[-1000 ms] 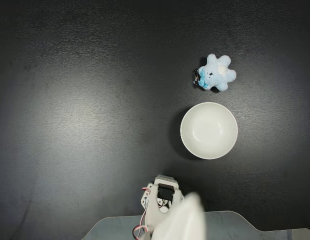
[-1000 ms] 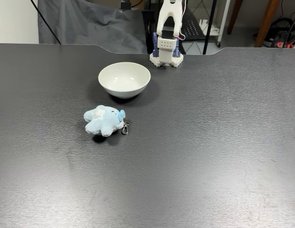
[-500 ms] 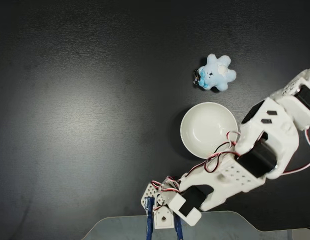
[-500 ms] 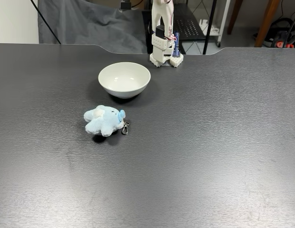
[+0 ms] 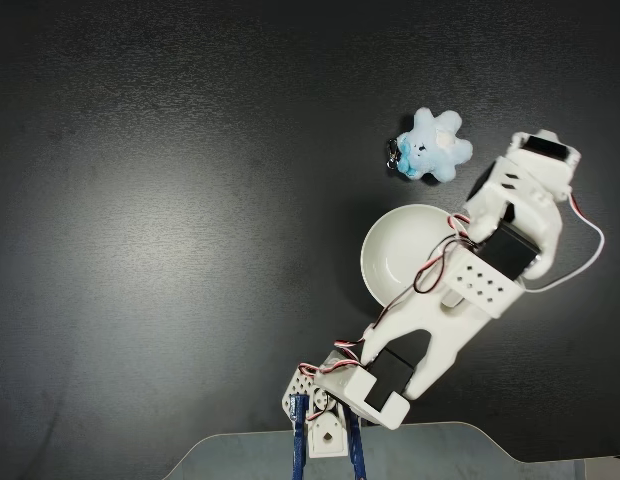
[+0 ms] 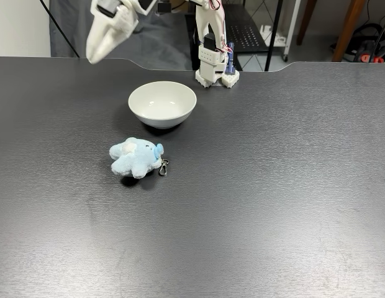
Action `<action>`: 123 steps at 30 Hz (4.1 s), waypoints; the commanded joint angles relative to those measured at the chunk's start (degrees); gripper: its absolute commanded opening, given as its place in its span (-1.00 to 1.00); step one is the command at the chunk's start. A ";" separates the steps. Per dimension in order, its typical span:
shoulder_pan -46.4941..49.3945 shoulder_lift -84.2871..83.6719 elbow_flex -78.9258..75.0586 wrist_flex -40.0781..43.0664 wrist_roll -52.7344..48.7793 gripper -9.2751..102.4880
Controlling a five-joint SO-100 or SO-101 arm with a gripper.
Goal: Grasp a skyblue doll and put it in the white bowl.
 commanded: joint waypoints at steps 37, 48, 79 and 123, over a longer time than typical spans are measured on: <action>-10.55 3.34 -0.53 22.06 -26.98 -0.84; -9.67 -6.24 -1.32 22.06 -27.16 -0.84; -9.49 -6.24 -0.70 22.85 -27.69 0.19; -7.12 -26.46 -15.12 11.07 -28.04 0.20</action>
